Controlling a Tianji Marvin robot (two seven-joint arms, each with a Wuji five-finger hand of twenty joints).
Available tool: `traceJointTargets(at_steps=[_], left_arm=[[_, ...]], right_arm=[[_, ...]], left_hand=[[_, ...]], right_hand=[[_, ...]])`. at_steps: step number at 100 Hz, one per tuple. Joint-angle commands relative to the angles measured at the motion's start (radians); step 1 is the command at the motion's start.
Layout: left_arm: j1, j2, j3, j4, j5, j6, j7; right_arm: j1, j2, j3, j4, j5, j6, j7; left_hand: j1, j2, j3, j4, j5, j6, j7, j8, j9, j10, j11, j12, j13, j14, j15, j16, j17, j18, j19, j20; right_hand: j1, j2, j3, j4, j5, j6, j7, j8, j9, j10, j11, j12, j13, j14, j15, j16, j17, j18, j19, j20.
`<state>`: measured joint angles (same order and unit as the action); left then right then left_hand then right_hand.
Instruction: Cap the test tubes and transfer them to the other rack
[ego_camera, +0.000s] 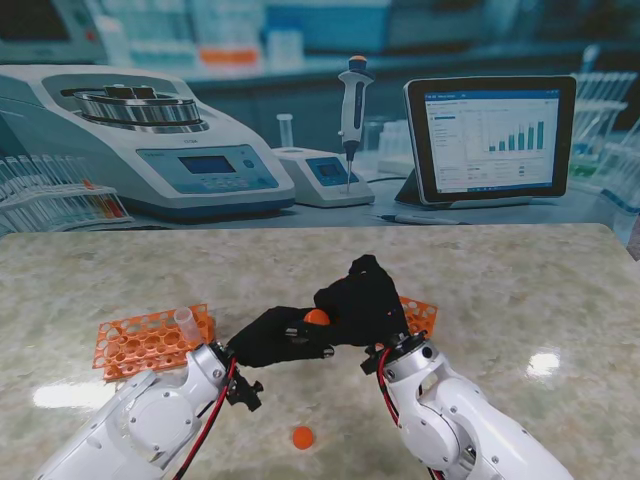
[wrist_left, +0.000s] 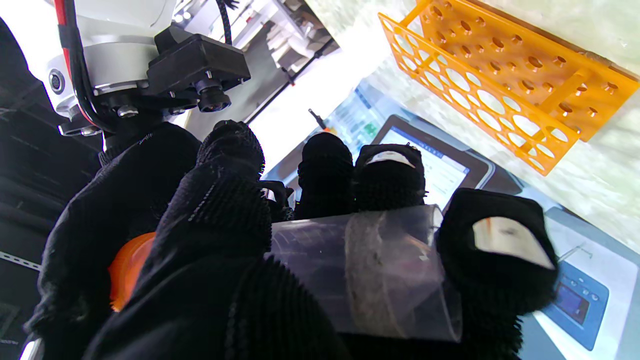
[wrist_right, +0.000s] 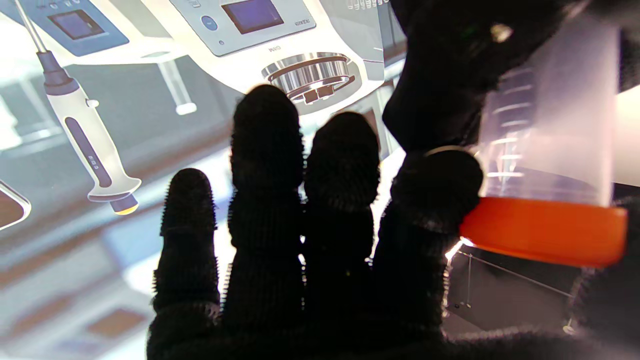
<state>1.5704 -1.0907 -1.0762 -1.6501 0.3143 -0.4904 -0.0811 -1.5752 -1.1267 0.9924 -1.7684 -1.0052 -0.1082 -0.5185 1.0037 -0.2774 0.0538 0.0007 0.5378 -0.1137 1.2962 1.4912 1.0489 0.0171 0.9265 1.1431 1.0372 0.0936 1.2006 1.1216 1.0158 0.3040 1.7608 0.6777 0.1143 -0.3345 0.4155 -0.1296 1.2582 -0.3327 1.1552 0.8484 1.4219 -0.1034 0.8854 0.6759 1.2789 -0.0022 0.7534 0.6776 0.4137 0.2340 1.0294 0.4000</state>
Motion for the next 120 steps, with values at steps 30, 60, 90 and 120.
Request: traceJointTargets(at_steps=[30, 60, 90, 120], left_arm=[[0.009, -0.002, 0.006, -0.015, 0.005, -0.009, -0.007], [0.012, -0.003, 0.002, -0.018, 0.005, -0.006, -0.006], [0.014, -0.003, -0.001, -0.019, 0.008, -0.005, -0.004], [0.014, -0.003, -0.002, -0.019, 0.007, -0.007, -0.002]], right_arm=[[-0.006, -0.014, 0.012, -0.001, 0.024, 0.019, -0.009], [-0.073, -0.008, 0.077, -0.045, -0.021, 0.0, -0.064], [-0.133, 0.001, 0.119, -0.066, -0.077, -0.062, -0.141], [-0.158, 0.007, 0.127, -0.071, -0.102, -0.118, -0.177]], left_hand=[[0.02, 0.047, 0.022, 0.005, 0.024, -0.073, 0.02, 0.029, 0.006, -0.035, -0.005, 0.001, 0.002, -0.004, 0.041, 0.025, 0.026, -0.06, 0.085, -0.006], [0.021, 0.048, 0.023, 0.005, 0.024, -0.072, 0.02, 0.029, 0.006, -0.036, -0.006, 0.001, 0.002, -0.003, 0.041, 0.025, 0.026, -0.06, 0.085, -0.005], [0.022, 0.046, 0.023, 0.005, 0.024, -0.071, 0.02, 0.028, 0.005, -0.035, -0.007, 0.001, 0.002, -0.004, 0.04, 0.024, 0.026, -0.06, 0.085, -0.004], [0.022, 0.047, 0.023, 0.004, 0.023, -0.071, 0.02, 0.028, 0.005, -0.035, -0.006, 0.001, 0.002, -0.004, 0.041, 0.024, 0.026, -0.06, 0.085, -0.004]], right_hand=[[-0.058, 0.133, 0.128, 0.014, -0.071, 0.007, -0.326, -0.08, -0.054, 0.017, -0.3, -0.042, -0.072, 0.01, -0.192, -0.028, -0.039, 0.024, -0.016, -0.013], [0.027, 0.075, 0.135, 0.023, -0.278, 0.071, -0.532, -0.105, -0.187, 0.047, -0.456, -0.067, -0.171, 0.028, -0.306, -0.052, 0.007, -0.024, 0.012, 0.015], [0.148, -0.005, 0.137, 0.031, -0.379, 0.094, -0.61, -0.136, -0.242, 0.044, -0.507, -0.097, -0.183, 0.019, -0.316, -0.051, 0.083, -0.087, 0.087, 0.066], [0.235, -0.116, 0.164, 0.027, -0.425, 0.112, -0.652, -0.169, -0.249, 0.05, -0.531, -0.125, -0.133, 0.0, -0.285, -0.031, 0.262, -0.141, 0.19, 0.134]])
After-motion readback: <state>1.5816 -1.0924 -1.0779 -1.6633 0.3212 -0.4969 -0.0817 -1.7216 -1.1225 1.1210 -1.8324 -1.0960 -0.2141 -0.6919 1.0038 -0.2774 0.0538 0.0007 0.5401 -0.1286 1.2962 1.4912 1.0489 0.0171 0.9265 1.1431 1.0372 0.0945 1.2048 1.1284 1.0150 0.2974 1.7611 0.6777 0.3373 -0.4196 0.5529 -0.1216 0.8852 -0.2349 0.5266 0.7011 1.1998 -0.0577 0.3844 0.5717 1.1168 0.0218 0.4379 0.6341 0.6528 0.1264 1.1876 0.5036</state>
